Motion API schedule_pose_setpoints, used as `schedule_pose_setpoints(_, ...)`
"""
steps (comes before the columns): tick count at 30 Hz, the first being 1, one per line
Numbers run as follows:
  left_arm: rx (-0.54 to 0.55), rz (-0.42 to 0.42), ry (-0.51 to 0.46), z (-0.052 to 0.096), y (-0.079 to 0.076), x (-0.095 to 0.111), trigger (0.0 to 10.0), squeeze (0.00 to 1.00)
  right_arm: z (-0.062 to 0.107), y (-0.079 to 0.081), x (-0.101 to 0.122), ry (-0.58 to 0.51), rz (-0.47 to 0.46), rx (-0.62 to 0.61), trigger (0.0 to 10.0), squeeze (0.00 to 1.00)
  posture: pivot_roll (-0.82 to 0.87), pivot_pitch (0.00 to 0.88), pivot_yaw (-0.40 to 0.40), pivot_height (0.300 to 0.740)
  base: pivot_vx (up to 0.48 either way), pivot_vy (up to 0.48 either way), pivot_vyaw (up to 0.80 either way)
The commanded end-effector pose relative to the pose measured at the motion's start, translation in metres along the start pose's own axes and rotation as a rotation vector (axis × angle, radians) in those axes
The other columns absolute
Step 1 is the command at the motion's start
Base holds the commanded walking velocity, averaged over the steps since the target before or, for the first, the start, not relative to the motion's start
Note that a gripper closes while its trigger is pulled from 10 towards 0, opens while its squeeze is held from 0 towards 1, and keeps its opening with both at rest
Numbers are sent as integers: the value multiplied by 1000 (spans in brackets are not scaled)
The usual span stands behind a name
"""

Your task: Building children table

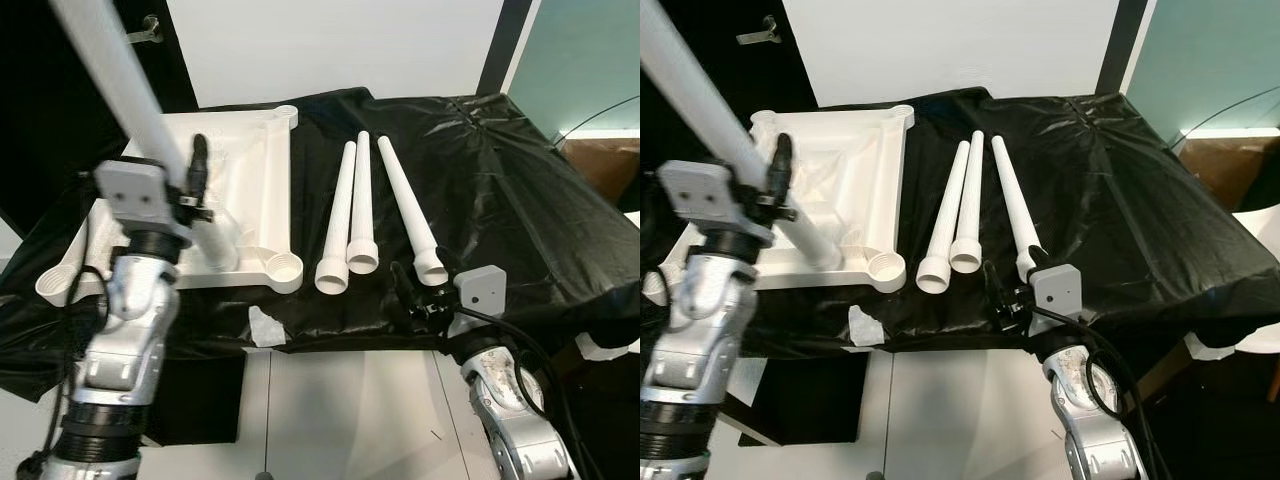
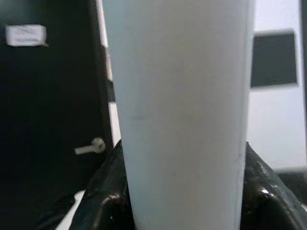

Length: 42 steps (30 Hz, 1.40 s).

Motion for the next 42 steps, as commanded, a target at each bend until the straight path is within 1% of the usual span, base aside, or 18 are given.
schedule_pose_setpoints(1,-52,23,-37,-4,-6,13,10000,0,0,1,-5,14,-1,10,10000,0,-65,1,19,740,0,0,0)
schedule_pose_setpoints(4,-164,120,-63,-10,-23,27,10000,0,-2,3,-5,13,1,20,10000,0,-61,0,18,740,0,0,0)
schedule_pose_setpoints(7,-207,151,-61,-8,-27,31,10000,0,-3,2,-5,13,1,21,10000,0,-60,1,16,740,0,0,0)
schedule_pose_setpoints(8,-258,181,-45,-4,-29,32,10000,0,-2,2,-5,16,2,22,10000,0,-59,2,15,740,0,0,0)
schedule_pose_setpoints(9,-305,177,-23,1,-28,31,10000,0,-1,1,-6,19,3,22,10000,0,-56,4,14,740,0,0,0)
schedule_pose_setpoints(13,-389,181,31,13,-27,29,10000,0,0,1,-9,27,5,24,10000,0,-51,6,9,740,0,0,0)
schedule_pose_setpoints(19,-407,194,41,15,-31,28,10000,0,-2,2,-8,24,5,31,10000,0,-50,4,4,740,0,0,0)
schedule_pose_setpoints(23,-386,202,22,12,-32,31,10000,0,-4,1,-7,20,6,33,10000,0,-51,2,4,740,0,0,0)
schedule_pose_setpoints(25,-395,274,0,8,-44,32,10000,0,-10,-4,-6,19,51,8,10000,0,-59,0,6,740,0,0,0)
schedule_pose_setpoints(26,-395,274,0,8,-44,32,10000,0,-10,-4,-6,19,51,8,10000,0,-59,0,6,740,0,0,0)
schedule_pose_setpoints(28,-476,358,19,10,-62,28,10000,0,-23,-7,3,-10,116,15,10000,0,-69,0,12,740,0,0,0)
schedule_pose_setpoints(31,-516,382,31,12,-68,25,10000,0,-32,-4,10,-30,145,55,10000,0,-71,0,16,740,0,0,0)
schedule_pose_setpoints(33,-587,428,51,14,-83,17,10000,0,-43,2,21,-67,183,130,10000,0,-67,0,14,740,0,0,0)
schedule_pose_setpoints(34,-587,428,51,14,-83,17,10000,0,-43,2,21,-67,183,130,10000,0,-67,0,14,740,0,0,0)
schedule_pose_setpoints(35,-623,442,61,13,-93,11,10000,0,-50,6,29,-95,187,165,10000,0,-67,0,13,740,0,0,0)
schedule_pose_setpoints(36,-623,442,61,13,-93,11,10000,0,-50,6,29,-95,187,165,10000,0,-67,0,13,740,0,0,0)
schedule_pose_setpoints(38,-666,464,58,8,-108,4,10000,0,-57,15,45,-144,185,240,10000,0,-68,0,12,740,0,0,0)
schedule_pose_setpoints(42,-662,474,43,0,-113,3,10000,0,-54,29,48,-143,164,345,10000,0,-67,0,14,740,0,0,0)
Point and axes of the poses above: a point about 5 cm out from each wrist's last joint towards the gripper, its own z axis pointing back from the gripper into the wrist, its own x axis along the axis of the wrist's last joint, y = z × x, the point moved 4 cm from there along -z, pointing out of the wrist towards the gripper, and after that the axes turned 8 degrees about z, right-handed, at the moved point
